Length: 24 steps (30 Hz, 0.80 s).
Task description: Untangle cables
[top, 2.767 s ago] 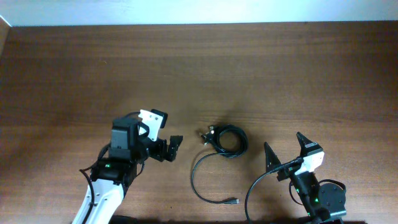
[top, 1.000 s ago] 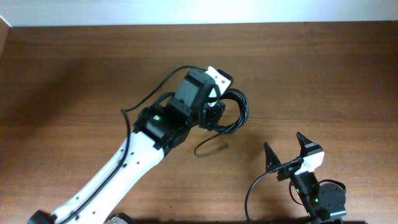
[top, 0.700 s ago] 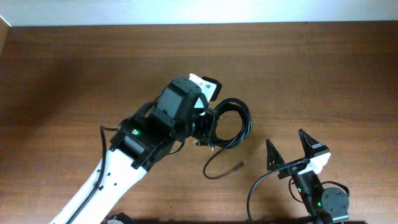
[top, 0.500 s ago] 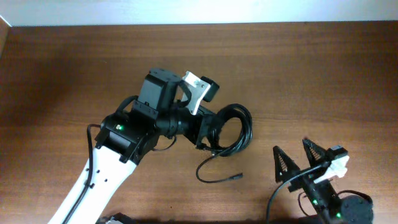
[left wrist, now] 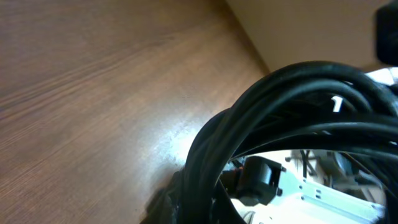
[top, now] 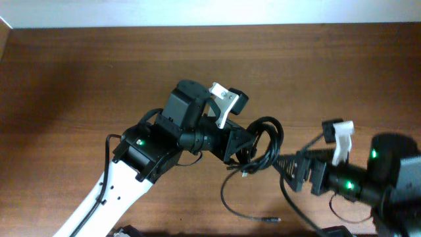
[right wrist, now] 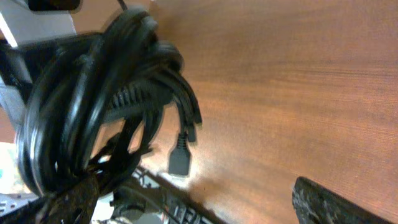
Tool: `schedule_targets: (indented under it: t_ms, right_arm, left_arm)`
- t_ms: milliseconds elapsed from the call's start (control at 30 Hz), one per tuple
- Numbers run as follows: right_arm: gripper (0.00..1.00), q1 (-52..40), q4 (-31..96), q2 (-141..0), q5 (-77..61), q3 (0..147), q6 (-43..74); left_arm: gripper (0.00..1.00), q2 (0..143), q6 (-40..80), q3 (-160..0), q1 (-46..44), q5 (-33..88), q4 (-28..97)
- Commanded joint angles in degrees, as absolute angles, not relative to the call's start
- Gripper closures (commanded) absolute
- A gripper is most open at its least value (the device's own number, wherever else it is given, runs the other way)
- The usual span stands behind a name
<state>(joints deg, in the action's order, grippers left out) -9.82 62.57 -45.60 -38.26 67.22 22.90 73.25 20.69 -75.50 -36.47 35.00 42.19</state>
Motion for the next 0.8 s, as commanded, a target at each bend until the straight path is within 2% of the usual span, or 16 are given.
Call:
schedule_targets:
  t_ms: [0,133,167,200,300,433,533,667,767]
  right_arm:
    - [0.01,-9.74,64.14,-53.39,-42.02,73.95,19.92]
    - [0.00,-9.74,66.85,-61.71,-56.84,73.93,17.56]
    - [0.14,-9.72,66.63,-63.11,-59.05,73.95,17.15]
    - [0.20,-9.72,66.63,-63.18,-58.83,73.95,16.53]
    - [0.20,-9.74,64.16,-61.60,-55.07,73.95,16.29]
    - [0.19,-9.74,61.04,-61.43,-55.20,73.95,16.29]
    - [0.20,-9.74,60.77,-61.49,-50.30,73.95,16.34]
    - [0.23,-9.74,60.77,-61.91,-49.25,73.93,16.53]
    - [0.23,-9.74,62.46,-61.91,-49.21,73.93,16.47]
  left_arm:
    - [1.00,72.29,24.45,-76.03,-36.36,29.28,41.12]
    - [1.00,72.27,24.88,-76.03,-32.73,29.34,41.19]
    - [1.00,72.23,24.95,-76.03,-30.81,31.14,41.19]
    - [1.00,72.18,25.30,-76.03,-29.30,31.81,41.54]
    - [1.00,72.18,25.82,-76.03,-24.47,32.34,44.62]
    - [1.00,72.20,27.81,-76.03,-27.27,32.08,44.21]
    - [1.00,72.25,30.04,-76.03,-30.17,32.10,43.70]
    - [1.00,72.25,30.39,-76.03,-33.47,31.90,41.28]
    - [1.00,72.25,30.46,-76.03,-33.61,27.49,41.23]
